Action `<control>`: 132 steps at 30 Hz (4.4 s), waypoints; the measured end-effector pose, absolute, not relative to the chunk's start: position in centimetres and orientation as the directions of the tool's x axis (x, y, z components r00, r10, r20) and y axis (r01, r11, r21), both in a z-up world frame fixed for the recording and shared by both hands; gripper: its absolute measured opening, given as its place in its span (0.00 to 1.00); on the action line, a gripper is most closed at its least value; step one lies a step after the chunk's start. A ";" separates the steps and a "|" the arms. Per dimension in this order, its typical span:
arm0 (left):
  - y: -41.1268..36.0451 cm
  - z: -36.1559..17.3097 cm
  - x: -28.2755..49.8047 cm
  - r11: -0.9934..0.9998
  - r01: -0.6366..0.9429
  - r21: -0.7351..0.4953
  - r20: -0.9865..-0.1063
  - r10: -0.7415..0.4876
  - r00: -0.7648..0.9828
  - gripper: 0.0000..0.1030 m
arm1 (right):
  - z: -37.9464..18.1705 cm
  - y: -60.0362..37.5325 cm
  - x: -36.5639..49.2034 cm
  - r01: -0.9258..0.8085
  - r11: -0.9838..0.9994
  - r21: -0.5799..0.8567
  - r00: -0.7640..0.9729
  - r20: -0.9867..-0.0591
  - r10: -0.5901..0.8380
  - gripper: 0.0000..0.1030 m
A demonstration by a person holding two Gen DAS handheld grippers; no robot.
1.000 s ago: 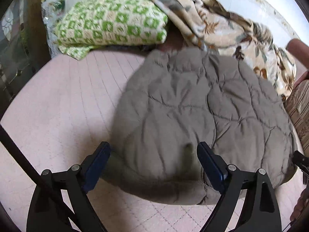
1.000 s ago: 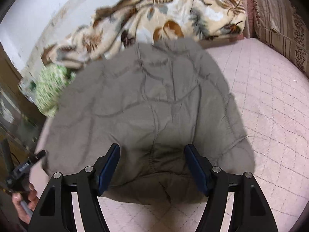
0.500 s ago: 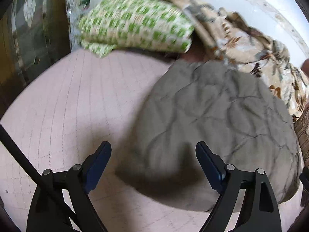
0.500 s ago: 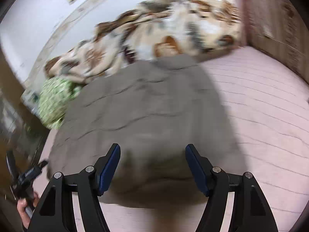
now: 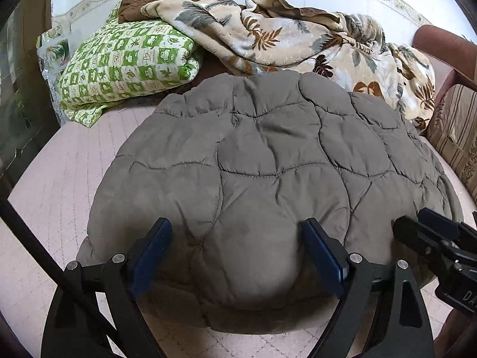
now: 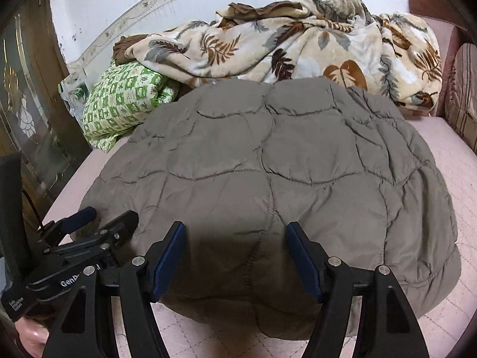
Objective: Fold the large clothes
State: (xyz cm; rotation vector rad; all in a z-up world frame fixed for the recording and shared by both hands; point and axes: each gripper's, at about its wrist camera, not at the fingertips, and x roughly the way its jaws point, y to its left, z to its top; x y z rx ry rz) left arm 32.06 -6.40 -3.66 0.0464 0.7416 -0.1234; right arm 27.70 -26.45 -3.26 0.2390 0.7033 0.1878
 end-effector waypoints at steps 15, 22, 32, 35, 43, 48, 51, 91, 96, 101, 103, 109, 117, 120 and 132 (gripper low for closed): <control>-7.0 -4.5 32.5 0.990 0.134 0.053 -0.674 -0.064 0.736 0.86 | -4.6 -26.6 28.3 -0.101 0.947 0.304 0.724 -0.631 0.280 0.75; -7.3 -4.8 32.5 0.987 0.135 0.085 -0.665 -0.045 0.745 0.87 | -4.9 -26.5 28.6 -0.106 0.948 0.301 0.717 -0.637 0.283 0.77; -7.6 -4.8 32.3 0.985 0.136 0.109 -0.654 -0.032 0.756 0.87 | -4.9 -26.4 28.6 -0.109 0.948 0.299 0.715 -0.638 0.284 0.79; -7.7 -4.8 32.3 0.984 0.135 0.113 -0.648 -0.030 0.761 0.87 | -4.9 -26.4 28.6 -0.109 0.948 0.300 0.715 -0.638 0.285 0.79; -7.8 -4.9 32.2 0.983 0.134 0.125 -0.638 -0.024 0.769 0.87 | -5.0 -26.4 28.6 -0.110 0.947 0.301 0.715 -0.638 0.285 0.79; -7.8 -4.9 32.1 0.983 0.135 0.126 -0.637 -0.024 0.771 0.87 | -5.0 -26.4 28.6 -0.110 0.947 0.301 0.715 -0.638 0.286 0.79; -7.8 -4.9 32.1 0.983 0.135 0.127 -0.636 -0.024 0.771 0.87 | -5.0 -26.4 28.6 -0.112 0.947 0.301 0.714 -0.638 0.287 0.79; -8.5 -4.9 31.6 0.972 0.139 0.191 -0.590 0.001 0.807 0.87 | -5.1 -26.2 28.5 -0.115 0.947 0.301 0.713 -0.639 0.290 0.81; -7.7 -3.6 31.5 0.978 0.147 0.148 -0.573 -0.036 0.819 0.86 | -4.4 -26.7 27.9 -0.132 0.926 0.354 0.731 -0.596 0.332 0.81; -4.6 -1.2 31.7 0.995 0.086 0.059 -0.532 -0.042 0.846 0.86 | -2.4 -29.5 26.7 -0.119 0.892 0.437 0.795 -0.496 0.349 0.81; -3.2 -1.1 32.2 0.998 0.045 0.046 -0.540 -0.013 0.842 0.86 | -1.8 -31.0 26.5 -0.079 0.893 0.444 0.819 -0.481 0.311 0.81; 0.9 -3.4 35.4 0.996 -0.074 -0.048 -0.683 0.021 0.730 0.86 | -3.9 -35.1 27.3 0.102 0.860 0.500 0.785 -0.571 0.239 0.81; 1.4 -3.2 35.5 0.996 -0.065 -0.067 -0.688 0.001 0.726 0.86 | -3.7 -35.4 27.3 0.091 0.839 0.536 0.786 -0.556 0.270 0.81; 2.6 -2.4 35.2 0.993 -0.085 -0.084 -0.665 0.007 0.747 0.86 | -3.1 -36.5 26.9 0.114 0.839 0.532 0.809 -0.540 0.233 0.81; 7.1 -3.0 35.4 0.977 -0.188 -0.105 -0.728 0.053 0.684 0.86 | -3.5 -40.8 25.0 0.212 0.800 0.561 0.800 -0.570 0.187 0.81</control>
